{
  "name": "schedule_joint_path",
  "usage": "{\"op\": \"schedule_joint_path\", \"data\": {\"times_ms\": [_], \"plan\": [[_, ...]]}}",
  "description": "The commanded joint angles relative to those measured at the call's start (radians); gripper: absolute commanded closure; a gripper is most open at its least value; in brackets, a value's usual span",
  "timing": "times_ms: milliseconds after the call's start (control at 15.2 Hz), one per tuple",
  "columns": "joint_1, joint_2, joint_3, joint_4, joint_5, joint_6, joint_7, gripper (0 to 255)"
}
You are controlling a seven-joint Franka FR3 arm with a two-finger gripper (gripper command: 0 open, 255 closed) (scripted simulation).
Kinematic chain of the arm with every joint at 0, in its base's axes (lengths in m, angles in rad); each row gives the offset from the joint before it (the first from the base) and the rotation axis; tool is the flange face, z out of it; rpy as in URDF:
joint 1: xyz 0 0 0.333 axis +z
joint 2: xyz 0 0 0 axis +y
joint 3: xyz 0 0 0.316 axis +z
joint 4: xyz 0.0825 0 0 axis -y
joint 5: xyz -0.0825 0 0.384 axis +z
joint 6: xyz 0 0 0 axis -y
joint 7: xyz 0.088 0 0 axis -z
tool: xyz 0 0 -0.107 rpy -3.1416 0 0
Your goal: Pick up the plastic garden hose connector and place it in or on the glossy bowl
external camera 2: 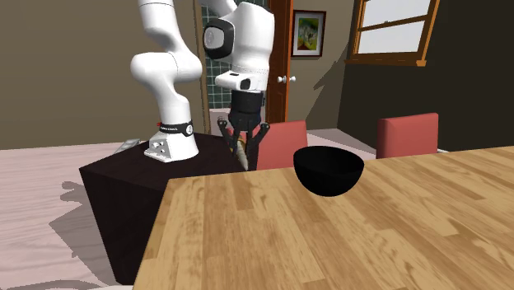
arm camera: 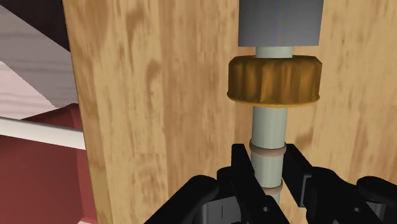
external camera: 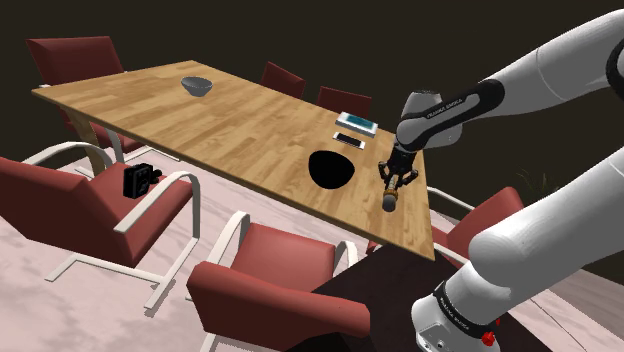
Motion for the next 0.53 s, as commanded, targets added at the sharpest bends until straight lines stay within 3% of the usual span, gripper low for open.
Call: {"op": "schedule_joint_path", "data": {"times_ms": [0, 462], "plan": [[0.002, -0.026, 0.001, 0.006, 0.005, -0.033, -0.004, 255], [0.005, -0.102, 0.004, 0.04, 0.017, -0.142, -0.019, 255]]}}
